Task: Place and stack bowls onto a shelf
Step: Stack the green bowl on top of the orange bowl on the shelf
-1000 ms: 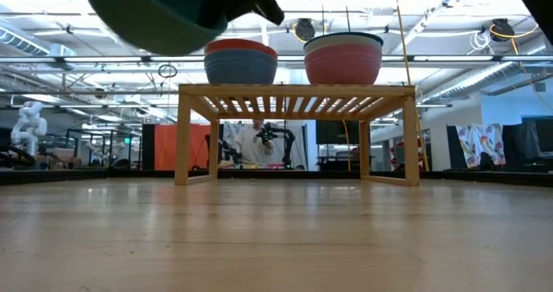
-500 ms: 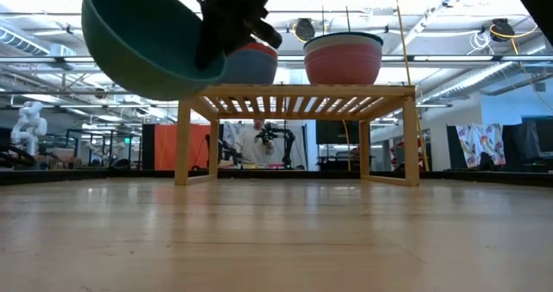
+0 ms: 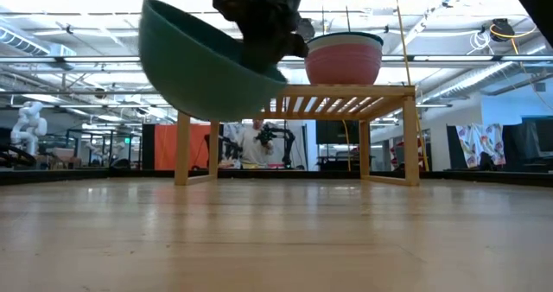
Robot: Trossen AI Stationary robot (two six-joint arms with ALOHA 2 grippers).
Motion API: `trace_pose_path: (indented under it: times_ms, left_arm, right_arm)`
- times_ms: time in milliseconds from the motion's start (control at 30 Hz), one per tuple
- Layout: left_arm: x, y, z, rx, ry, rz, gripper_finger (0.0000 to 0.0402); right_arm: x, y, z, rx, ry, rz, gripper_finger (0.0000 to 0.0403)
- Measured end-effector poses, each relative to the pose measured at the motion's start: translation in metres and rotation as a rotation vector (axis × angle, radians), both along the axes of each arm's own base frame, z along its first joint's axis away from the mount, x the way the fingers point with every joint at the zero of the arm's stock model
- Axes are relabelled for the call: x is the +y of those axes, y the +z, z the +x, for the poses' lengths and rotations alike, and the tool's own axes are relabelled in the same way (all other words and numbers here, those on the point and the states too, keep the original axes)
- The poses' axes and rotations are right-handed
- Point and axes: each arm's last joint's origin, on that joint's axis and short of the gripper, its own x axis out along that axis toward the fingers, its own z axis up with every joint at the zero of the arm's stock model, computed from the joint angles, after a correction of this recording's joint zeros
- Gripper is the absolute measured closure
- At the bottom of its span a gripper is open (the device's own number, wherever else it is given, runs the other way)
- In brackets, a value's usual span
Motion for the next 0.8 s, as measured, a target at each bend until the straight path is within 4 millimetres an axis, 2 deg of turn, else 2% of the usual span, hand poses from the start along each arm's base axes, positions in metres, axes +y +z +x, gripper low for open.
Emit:
trace_pose_path:
  times_ms: [267, 533, 800]
  left_arm:
    - [0.003, -0.008, 0.014, 0.037, -0.088, 0.053, 0.0309]
    - [0.001, -0.015, 0.035, 0.013, -0.274, 0.1, 0.0309]
    - [0.001, -0.024, 0.045, 0.05, -0.393, 0.139, 0.0309]
  right_arm:
    - [0.001, -0.001, -0.003, 0.043, 0.057, 0.034, 0.0403]
    - [0.005, -0.002, -0.005, 0.058, 0.104, 0.044, 0.0403]
    - [0.008, -0.002, -0.008, 0.09, 0.151, 0.111, 0.0403]
